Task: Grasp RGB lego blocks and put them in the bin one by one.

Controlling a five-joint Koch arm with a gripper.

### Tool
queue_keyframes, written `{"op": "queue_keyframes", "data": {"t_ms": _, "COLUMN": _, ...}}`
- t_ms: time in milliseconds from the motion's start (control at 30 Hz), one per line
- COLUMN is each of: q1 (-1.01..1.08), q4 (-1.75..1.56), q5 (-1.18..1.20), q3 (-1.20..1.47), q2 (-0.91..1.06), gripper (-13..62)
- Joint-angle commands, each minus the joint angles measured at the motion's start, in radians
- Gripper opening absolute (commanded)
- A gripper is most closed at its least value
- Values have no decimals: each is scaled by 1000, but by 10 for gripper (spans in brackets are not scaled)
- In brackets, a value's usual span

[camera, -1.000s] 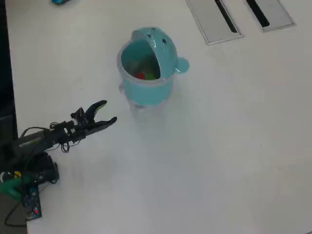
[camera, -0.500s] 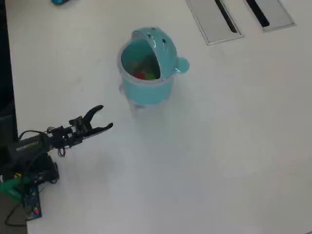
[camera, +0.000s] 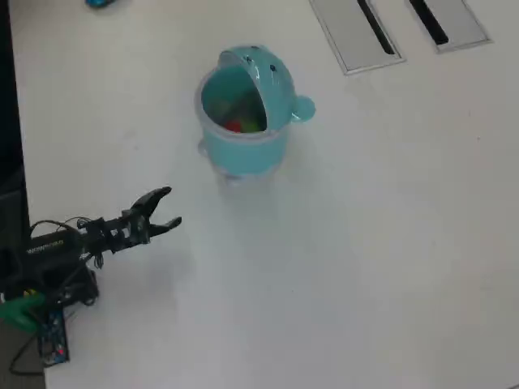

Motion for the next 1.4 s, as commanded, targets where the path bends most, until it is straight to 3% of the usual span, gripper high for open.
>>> {"op": "queue_keyframes", "data": {"t_ms": 0, "q1": 0, "q4": -81, "q5": 57, "q3": -26, "q2": 57, "gripper": 341}}
{"op": "queue_keyframes", "data": {"t_ms": 1367, "q1": 15, "q4": -362, "q5": 661, "q3": 377, "q2": 81, "gripper": 342}}
